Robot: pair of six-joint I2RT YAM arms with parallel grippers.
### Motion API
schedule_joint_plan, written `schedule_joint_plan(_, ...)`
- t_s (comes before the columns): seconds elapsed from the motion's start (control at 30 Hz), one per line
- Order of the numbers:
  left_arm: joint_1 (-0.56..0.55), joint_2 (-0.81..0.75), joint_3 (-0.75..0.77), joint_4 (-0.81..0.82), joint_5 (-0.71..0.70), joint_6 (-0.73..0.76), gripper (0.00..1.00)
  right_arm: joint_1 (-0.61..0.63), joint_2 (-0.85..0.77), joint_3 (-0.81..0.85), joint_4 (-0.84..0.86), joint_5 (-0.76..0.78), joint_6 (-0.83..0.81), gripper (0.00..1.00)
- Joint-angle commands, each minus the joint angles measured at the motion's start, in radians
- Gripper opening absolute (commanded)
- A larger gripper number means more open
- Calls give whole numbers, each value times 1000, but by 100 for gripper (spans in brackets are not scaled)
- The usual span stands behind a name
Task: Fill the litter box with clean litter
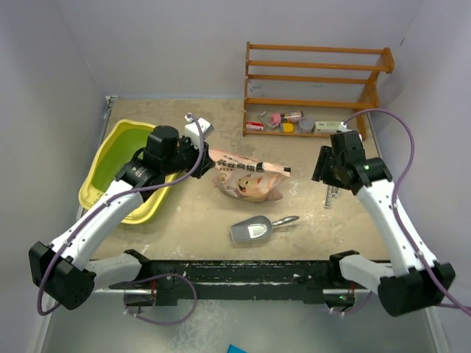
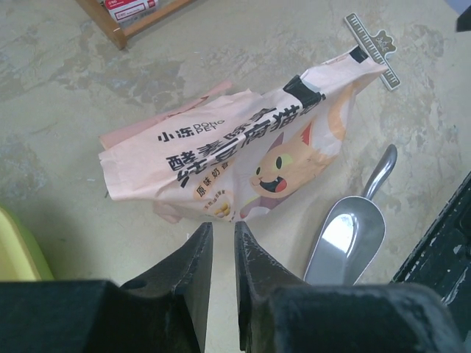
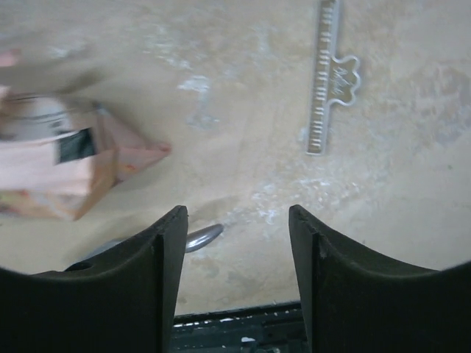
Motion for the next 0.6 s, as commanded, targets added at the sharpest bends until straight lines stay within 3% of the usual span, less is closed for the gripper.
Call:
schedule_joint_plan(0.0, 5, -37, 4, 52, 19, -64, 22, -152, 88, 21, -81, -34, 12, 62)
schedule_joint_plan(0.13, 12, -70, -19, 89, 50, -81, 23, -309, 119, -20, -2, -115, -4, 66)
schedule_joint_plan(0.4, 12, -81, -38, 115, 56, -92, 23, -508, 210, -119, 134, -235, -52, 67)
schedule_joint_plan(0.57, 12, -97, -46, 111, 30, -81, 24, -604, 233, -223, 260, -262, 69, 65)
